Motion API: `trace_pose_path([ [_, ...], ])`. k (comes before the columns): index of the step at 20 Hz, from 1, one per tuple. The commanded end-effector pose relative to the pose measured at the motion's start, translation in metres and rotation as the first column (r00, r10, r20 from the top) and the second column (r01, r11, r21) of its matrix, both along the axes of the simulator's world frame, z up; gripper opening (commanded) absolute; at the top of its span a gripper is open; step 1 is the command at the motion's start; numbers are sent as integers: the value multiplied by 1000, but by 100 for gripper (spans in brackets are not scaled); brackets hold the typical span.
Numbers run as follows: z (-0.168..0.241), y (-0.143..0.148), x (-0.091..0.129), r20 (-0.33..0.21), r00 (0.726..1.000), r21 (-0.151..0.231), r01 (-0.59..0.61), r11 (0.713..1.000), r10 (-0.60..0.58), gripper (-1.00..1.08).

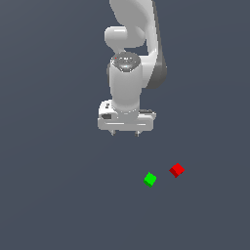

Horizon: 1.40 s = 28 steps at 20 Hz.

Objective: Stack the red cube on top of the green cube.

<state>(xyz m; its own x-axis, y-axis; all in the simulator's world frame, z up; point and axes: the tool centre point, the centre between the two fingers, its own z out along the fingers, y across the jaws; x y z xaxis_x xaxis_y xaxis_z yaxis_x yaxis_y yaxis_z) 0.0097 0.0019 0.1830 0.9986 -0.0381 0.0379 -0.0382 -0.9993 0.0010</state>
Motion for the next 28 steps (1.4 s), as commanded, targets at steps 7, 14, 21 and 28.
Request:
trace_pose_path([
  [7, -4, 7, 6, -1, 1000, 0, -21, 1000, 21, 100],
  [14, -19, 34, 25, -6, 995, 0, -99, 995, 99, 100],
  [21, -44, 83, 53, -14, 973, 1, -228, 974, 228, 100],
  [28, -71, 142, 76, -23, 929, 1, -370, 929, 370, 100],
])
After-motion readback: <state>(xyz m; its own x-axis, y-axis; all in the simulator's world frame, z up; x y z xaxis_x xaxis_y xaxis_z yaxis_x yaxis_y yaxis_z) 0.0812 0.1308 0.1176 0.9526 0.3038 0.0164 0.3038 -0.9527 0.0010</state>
